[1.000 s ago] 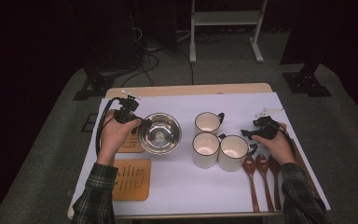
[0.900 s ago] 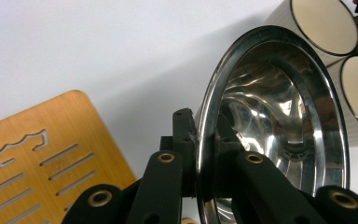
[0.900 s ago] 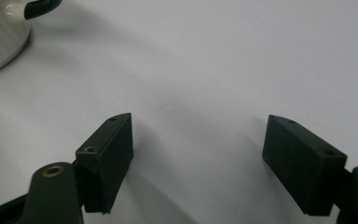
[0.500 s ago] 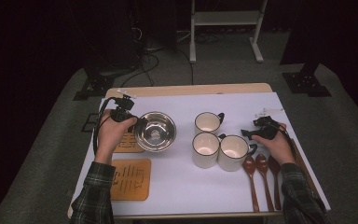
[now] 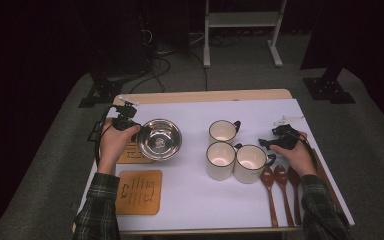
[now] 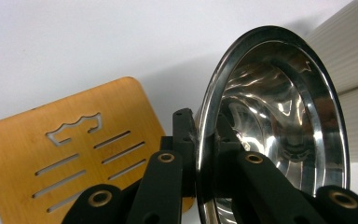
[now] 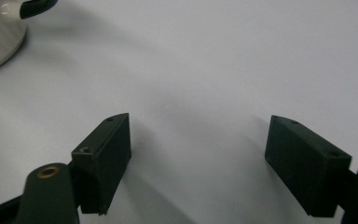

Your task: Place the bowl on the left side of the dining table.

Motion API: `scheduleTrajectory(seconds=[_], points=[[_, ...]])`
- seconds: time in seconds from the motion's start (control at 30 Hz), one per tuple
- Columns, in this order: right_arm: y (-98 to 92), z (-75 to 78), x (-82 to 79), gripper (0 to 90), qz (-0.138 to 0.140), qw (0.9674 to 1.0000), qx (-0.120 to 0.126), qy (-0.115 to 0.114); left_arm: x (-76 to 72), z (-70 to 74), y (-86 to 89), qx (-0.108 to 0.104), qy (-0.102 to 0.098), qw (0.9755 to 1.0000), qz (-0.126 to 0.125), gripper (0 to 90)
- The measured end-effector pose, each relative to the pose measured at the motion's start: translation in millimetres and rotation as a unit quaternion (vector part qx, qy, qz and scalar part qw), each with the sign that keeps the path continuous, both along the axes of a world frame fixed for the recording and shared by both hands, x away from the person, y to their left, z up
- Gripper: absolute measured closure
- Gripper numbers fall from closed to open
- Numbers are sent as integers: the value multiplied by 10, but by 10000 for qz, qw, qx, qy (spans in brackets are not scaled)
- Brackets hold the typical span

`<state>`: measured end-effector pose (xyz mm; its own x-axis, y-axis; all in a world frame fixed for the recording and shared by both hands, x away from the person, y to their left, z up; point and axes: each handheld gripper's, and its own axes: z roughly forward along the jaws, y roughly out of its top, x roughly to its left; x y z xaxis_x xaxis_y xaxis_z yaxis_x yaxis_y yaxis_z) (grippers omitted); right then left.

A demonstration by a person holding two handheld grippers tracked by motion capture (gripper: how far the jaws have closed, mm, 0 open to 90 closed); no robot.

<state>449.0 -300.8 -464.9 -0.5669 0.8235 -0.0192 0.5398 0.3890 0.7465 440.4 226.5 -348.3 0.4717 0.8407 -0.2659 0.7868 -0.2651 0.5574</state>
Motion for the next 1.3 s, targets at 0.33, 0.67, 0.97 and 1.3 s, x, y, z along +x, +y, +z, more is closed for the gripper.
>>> scheduleTrajectory(seconds=[0.33,0.67,0.97,1.3], points=[[2,-2,6,177,-68,10000,-18,5,21,-14,113,22,4,9999,160,839],[-3,-2,13,174,-75,10000,1,49,49,-54,250,28,32,9994,334,839],[-3,-1,13,174,-79,10000,2,53,69,-78,376,118,33,9984,554,839],[-4,-2,13,174,-79,10000,5,54,130,-152,442,268,112,9970,719,839]])
